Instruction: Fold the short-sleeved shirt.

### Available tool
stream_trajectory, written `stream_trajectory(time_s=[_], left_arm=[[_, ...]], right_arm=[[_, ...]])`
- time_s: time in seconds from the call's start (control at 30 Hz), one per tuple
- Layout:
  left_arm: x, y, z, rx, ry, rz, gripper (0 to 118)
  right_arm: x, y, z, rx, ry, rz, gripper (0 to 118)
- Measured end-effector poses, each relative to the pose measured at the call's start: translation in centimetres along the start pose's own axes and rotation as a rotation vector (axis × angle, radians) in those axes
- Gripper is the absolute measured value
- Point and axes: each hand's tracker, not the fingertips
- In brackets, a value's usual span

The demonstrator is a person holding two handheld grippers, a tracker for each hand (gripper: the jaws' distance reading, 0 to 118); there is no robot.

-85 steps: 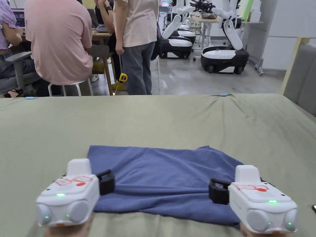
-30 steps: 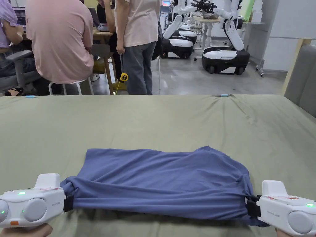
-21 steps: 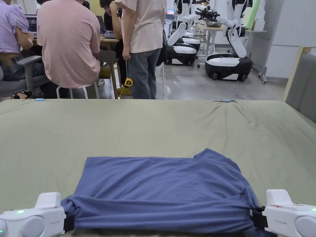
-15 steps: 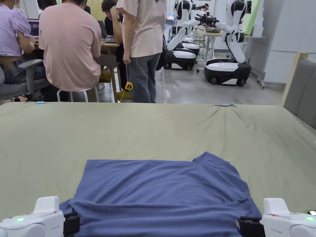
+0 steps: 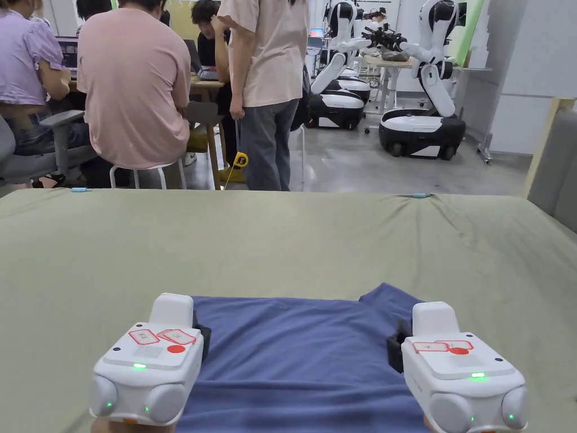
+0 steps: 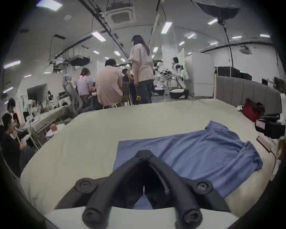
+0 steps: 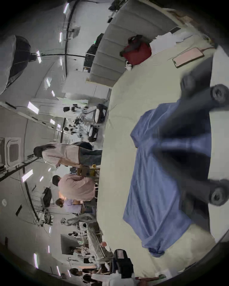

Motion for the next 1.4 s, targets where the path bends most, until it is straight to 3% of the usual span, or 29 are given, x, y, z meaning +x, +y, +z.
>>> stream_trajectory(time_s=[0.07, 0.13, 0.23, 0.3, 0.4, 0.43, 0.47, 0.5, 0.53, 0.57, 0.6, 0.63, 0.77, 0.8, 0.83, 0.87, 0.9, 0.93, 0.97, 1.0, 1.07, 1.17, 1.23, 1.27, 1.3, 1.33, 1.37, 1.4], left_arm=[[-0.2, -0.3, -1.2, -0.039, -0.017, 0.016, 0], [-1.1, -0.4, -2.8, -0.088, -0.027, 0.024, 0], [-4.2, -0.5, -6.9, -0.215, -0.004, 0.067, 0], [-6.7, -0.7, -10.4, -0.307, 0.048, 0.115, 0], [-8.3, -0.1, -15.0, -0.352, 0.009, 0.063, 1], [-8.5, 0.3, -16.6, -0.340, 0.026, 0.060, 18], [-9.0, 0.6, -18.4, -0.336, 0.041, 0.080, 48], [-9.4, 0.8, -20.2, -0.354, 0.053, 0.111, 95], [-9.9, 0.9, -22.2, -0.388, 0.071, 0.136, 118], [-10.0, 1.0, -23.7, -0.387, 0.077, 0.131, 117], [-10.1, 1.3, -25.5, -0.384, 0.112, 0.118, 107], [-10.1, 1.4, -26.9, -0.393, 0.102, 0.110, 105], [-8.8, 1.5, -30.4, -0.467, 0.099, 0.095, 106], [-8.5, 1.2, -31.0, -0.474, 0.084, 0.088, 99], [-7.8, 0.8, -31.2, -0.488, 0.056, 0.073, 82], [-7.1, 0.2, -31.3, -0.510, 0.064, 0.058, 69], [-6.6, -0.4, -31.1, -0.518, 0.030, 0.067, 63], [-6.0, -0.2, -30.3, -0.468, 0.091, 0.073, 43], [-5.6, 0.3, -29.6, -0.469, 0.075, 0.058, 15], [-4.9, 0.7, -29.0, -0.461, 0.054, 0.028, 2], [-3.9, 1.4, -27.7, -0.426, 0.066, -0.001, 2], [-4.1, 2.3, -26.7, -0.399, 0.034, 0.007, 2], [-4.5, 2.4, -26.3, -0.391, 0.043, -0.025, 2], [-4.8, 2.4, -26.0, -0.392, 0.043, -0.021, 2], [-5.1, 2.4, -25.5, -0.395, 0.038, -0.014, 2], [-5.5, 2.4, -24.9, -0.397, 0.029, -0.001, 2], [-6.0, 2.4, -24.4, -0.394, 0.027, 0.002, 2], [-6.3, 2.4, -23.8, -0.388, 0.022, 0.000, 2]], right_arm=[[-0.5, 0.0, -0.9, 0.003, -0.010, -0.014, 0], [-0.2, -0.2, -2.2, -0.035, 0.051, -0.044, 0], [0.3, -0.7, -3.9, -0.032, 0.032, -0.015, 0], [1.0, -0.9, -5.7, -0.067, 0.045, -0.040, 0], [2.2, -1.6, -7.8, -0.097, 0.043, -0.041, 0], [2.5, -1.7, -8.8, -0.109, 0.041, -0.038, 0], [2.9, -1.9, -9.7, -0.120, 0.039, -0.039, 0], [3.6, -2.2, -9.9, -0.131, 0.039, -0.042, 0], [4.2, -2.3, -10.6, -0.141, 0.036, -0.044, 0], [4.9, -2.3, -11.3, -0.146, 0.031, -0.044, 0], [5.8, -2.2, -11.9, -0.149, 0.024, -0.046, 0], [6.7, -2.2, -12.0, -0.151, 0.016, -0.048, 0], [11.6, -1.1, -14.6, -0.168, -0.033, -0.054, 0], [12.7, -0.9, -15.4, -0.177, -0.046, -0.052, 0], [14.1, -0.7, -16.7, -0.192, -0.051, -0.054, 3], [15.3, -0.5, -18.1, -0.207, -0.052, -0.052, 13], [16.3, -0.6, -18.9, -0.206, -0.053, -0.057, 49], [17.2, -0.6, -20.2, -0.217, -0.059, -0.059, 82], [17.9, -0.6, -21.9, -0.267, -0.063, -0.072, 105], [18.4, -0.6, -23.3, -0.302, -0.052, -0.089, 115], [18.8, -0.7, -25.3, -0.315, 0.004, -0.121, 111], [18.1, -1.3, -28.2, -0.319, 0.001, -0.093, 107], [18.1, -2.0, -29.9, -0.454, 0.046, -0.124, 102], [18.1, -2.5, -30.1, -0.489, 0.051, -0.139, 83], [17.9, -2.5, -29.8, -0.454, 0.058, -0.123, 50], [17.4, -2.0, -28.7, -0.391, 0.040, -0.067, 37], [17.0, -1.5, -27.7, -0.384, 0.040, -0.056, 3], [16.8, -1.1, -26.6, -0.366, 0.032, -0.044, 4]])
